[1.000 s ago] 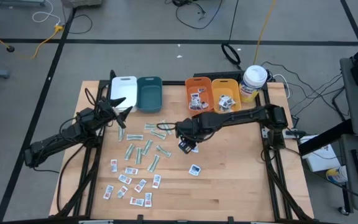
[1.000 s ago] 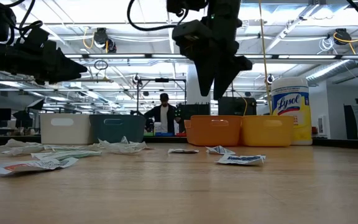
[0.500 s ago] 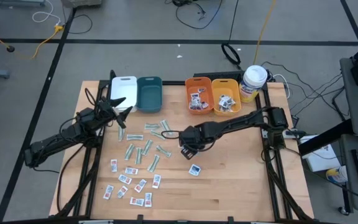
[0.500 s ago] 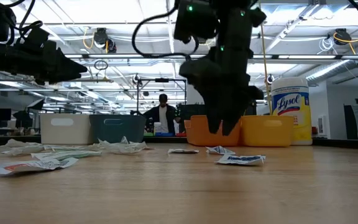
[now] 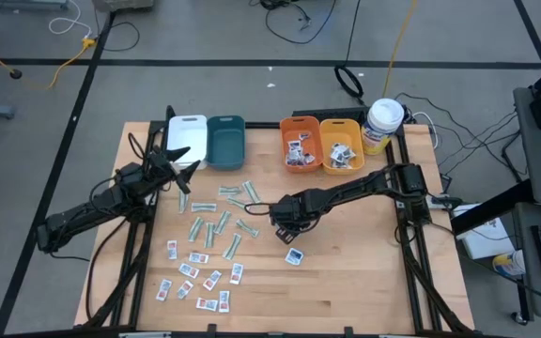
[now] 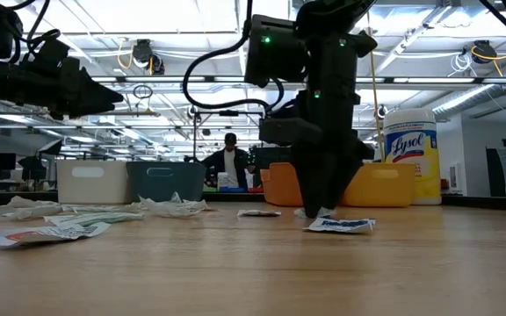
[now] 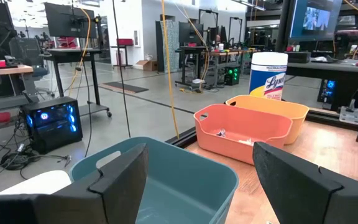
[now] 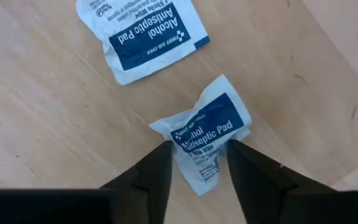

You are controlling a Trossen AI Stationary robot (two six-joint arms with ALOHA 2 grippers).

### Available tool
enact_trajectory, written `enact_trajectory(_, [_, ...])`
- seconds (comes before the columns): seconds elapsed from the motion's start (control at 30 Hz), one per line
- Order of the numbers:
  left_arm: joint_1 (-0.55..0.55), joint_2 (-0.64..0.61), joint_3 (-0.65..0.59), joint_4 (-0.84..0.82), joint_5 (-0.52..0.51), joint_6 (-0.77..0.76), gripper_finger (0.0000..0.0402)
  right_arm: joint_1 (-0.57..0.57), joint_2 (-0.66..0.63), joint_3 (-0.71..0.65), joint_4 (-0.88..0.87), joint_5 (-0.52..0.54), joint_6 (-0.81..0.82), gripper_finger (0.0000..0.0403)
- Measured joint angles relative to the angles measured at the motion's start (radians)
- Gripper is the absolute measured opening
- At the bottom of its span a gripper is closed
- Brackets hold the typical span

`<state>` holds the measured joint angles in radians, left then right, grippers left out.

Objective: Pick & Place First Aid Supplies
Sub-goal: Put the alcohol pad into the orange bin

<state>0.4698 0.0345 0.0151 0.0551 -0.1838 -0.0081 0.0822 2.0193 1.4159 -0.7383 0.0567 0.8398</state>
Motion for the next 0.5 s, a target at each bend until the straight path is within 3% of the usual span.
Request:
enact_trajectory(0.27, [0.0,0.0,0.0,0.0,0.0,0.0,0.0296,-0.001,-0.003,0.007,-0.013,0.005,-0.176,0.0018])
enact_trajectory(0.5, [0.0,0.0,0.0,0.0,0.0,0.0,0.0296,-0.013,-0.015,0.107,-0.179,-0.007,-0.367,0.0016])
